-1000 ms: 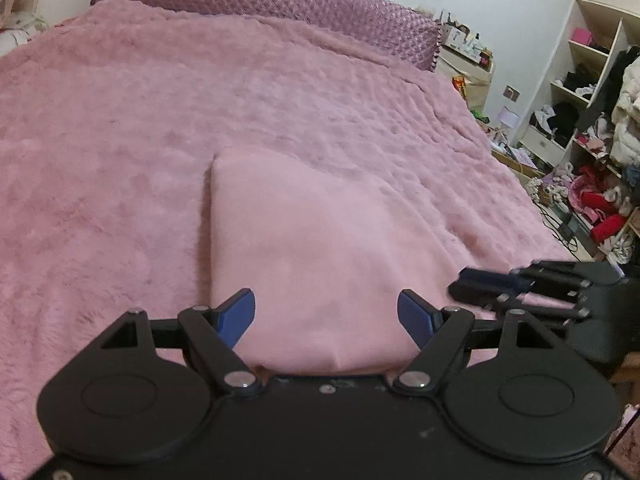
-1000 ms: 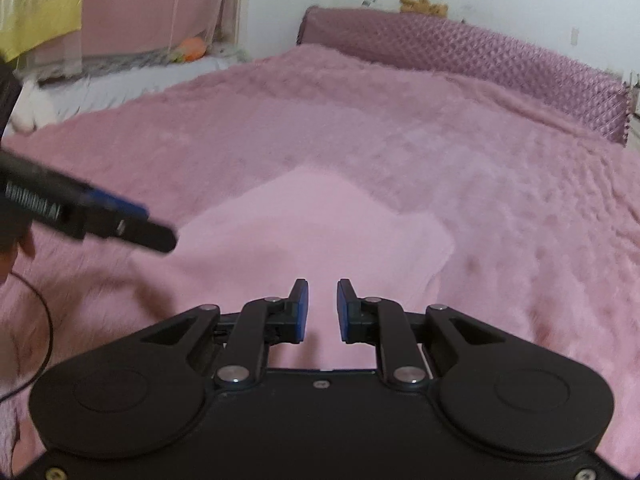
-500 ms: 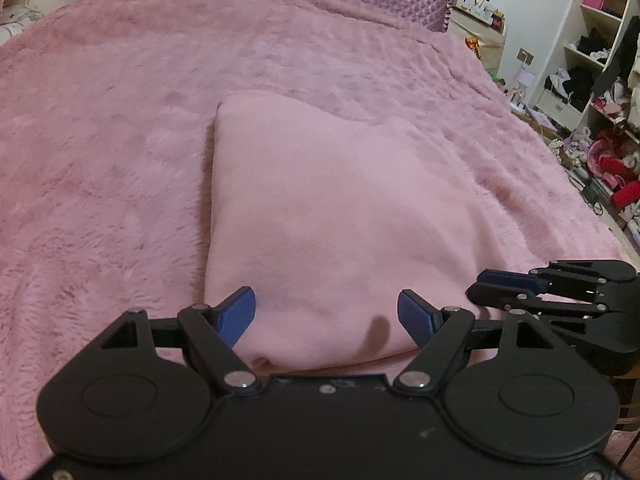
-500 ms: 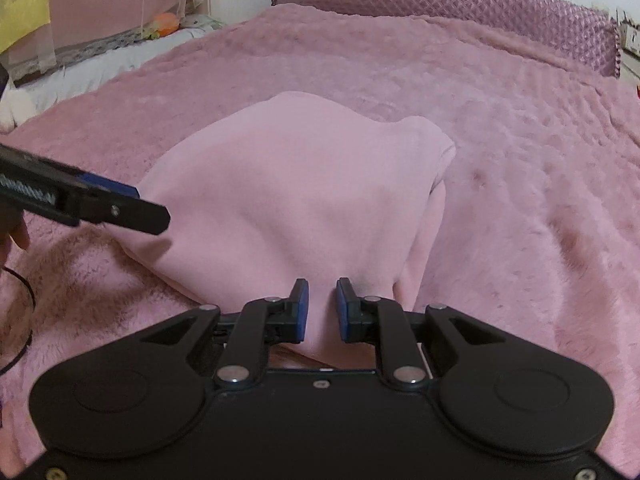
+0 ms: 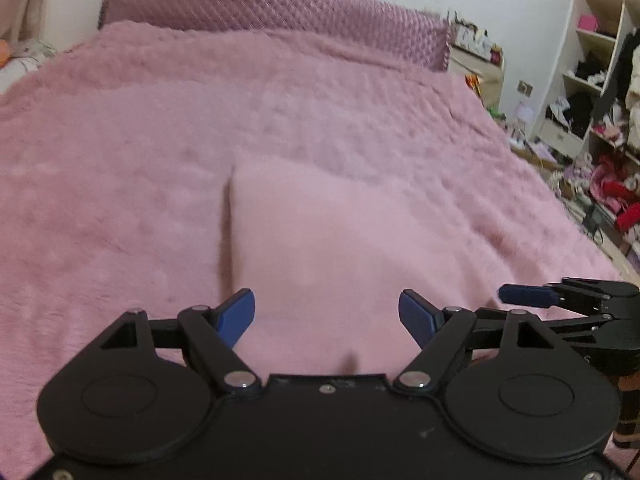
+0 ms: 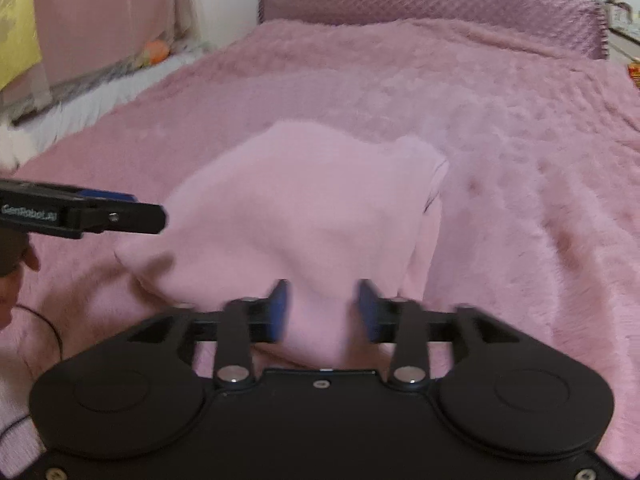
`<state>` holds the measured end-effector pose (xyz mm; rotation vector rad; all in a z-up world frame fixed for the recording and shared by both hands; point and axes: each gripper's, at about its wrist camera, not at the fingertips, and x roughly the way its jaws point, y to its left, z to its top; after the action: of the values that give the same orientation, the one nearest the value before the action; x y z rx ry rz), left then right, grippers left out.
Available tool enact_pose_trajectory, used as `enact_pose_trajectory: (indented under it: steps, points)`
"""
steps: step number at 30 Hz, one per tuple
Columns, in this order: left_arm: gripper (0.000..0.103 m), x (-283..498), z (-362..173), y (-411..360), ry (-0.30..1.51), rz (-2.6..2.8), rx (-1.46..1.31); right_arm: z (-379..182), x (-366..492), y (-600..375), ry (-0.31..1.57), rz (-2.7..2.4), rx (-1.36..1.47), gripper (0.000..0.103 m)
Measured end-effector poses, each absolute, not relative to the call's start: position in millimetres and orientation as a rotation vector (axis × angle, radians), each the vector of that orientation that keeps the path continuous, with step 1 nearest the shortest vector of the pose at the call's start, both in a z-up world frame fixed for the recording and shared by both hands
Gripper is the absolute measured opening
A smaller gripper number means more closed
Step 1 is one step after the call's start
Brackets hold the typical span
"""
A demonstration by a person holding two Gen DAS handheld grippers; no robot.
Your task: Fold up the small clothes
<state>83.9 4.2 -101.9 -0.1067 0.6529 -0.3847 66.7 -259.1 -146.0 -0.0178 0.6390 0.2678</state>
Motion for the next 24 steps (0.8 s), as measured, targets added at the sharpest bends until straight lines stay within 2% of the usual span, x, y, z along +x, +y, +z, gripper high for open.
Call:
enact_pose_trajectory:
  steps: [2,4,7,15,24]
  points:
    - [0.084,73.0,-85.2,7.0,0.656,-0.346,-0.105,-132.1,59.3,-257.6,0.615,0.245,-0.019,0.063]
    - [0.084,61.5,-69.4,7.6,0.666,-0.283,-0.088,-118.1,52.3,-254.5,0.611,0.233,-0.014,0.074]
    - [0.084,44.2,-51.1,8.3,0.674,-0.217,-0.063,-98.5,39.1,-248.6,0.592,0.211,0.016,0.083]
    - [0.084,3.3,-22.1,8.7,0.667,-0.166,-0.081,-64.6,4.3,-223.6,0.583,0.113,-0.014,0.092]
    - [0.084,-20.7,-16.2,2.6,0.705,-0.139,-0.147,-47.2,-33.2,-217.4,0.609,0.015,0.1,0.099]
